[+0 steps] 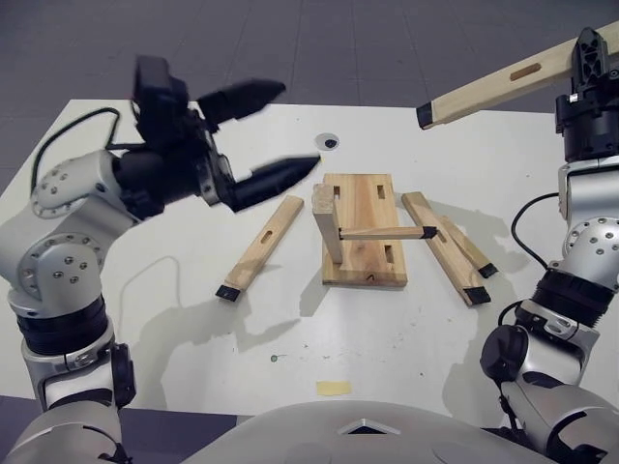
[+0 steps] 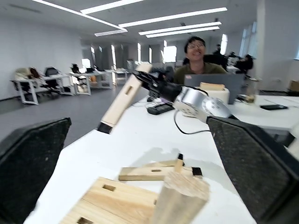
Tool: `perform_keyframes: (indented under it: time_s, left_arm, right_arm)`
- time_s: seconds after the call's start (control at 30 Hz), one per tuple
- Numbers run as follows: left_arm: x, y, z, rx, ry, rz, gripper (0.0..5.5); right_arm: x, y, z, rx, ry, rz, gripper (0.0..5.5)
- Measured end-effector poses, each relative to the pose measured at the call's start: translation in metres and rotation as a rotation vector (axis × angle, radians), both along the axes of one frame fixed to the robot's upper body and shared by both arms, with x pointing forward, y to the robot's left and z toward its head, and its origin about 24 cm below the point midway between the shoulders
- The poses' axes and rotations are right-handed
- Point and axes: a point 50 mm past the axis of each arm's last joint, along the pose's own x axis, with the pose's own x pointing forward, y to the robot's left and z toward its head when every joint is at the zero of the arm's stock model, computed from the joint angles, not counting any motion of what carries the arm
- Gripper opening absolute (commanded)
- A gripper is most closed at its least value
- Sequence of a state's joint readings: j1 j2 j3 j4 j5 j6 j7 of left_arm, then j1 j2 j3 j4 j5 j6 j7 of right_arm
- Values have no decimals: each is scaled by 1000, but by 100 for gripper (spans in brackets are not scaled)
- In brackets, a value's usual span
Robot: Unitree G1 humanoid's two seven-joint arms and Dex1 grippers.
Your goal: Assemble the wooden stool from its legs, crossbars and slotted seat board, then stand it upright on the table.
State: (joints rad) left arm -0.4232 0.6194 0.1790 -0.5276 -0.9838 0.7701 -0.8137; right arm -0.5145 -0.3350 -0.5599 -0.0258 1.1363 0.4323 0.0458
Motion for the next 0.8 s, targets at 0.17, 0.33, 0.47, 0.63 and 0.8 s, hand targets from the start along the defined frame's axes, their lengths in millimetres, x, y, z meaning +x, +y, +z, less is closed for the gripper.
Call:
perform_keyframes:
  time_s: [0.17, 0.33, 0.47, 0.63, 0.8]
  left_arm:
    - [0, -21, -29, 205, -24, -87, 513]
    - [5, -21, -37, 283, -62, -96, 423]
    - [0, -21, -36, 319, -80, -157, 355]
    - [-3, -21, -36, 336, -91, -172, 279]
    - [-3, -20, -35, 343, -99, -175, 207]
  right_arm:
    - [1, 2, -4, -7, 17, 5, 101]
    - [2, 7, -5, -21, 22, 29, 101]
    - [4, 8, -7, -38, 37, 34, 101]
    - [4, 10, -9, -42, 45, 35, 101]
    - [4, 12, -13, -36, 54, 35, 101]
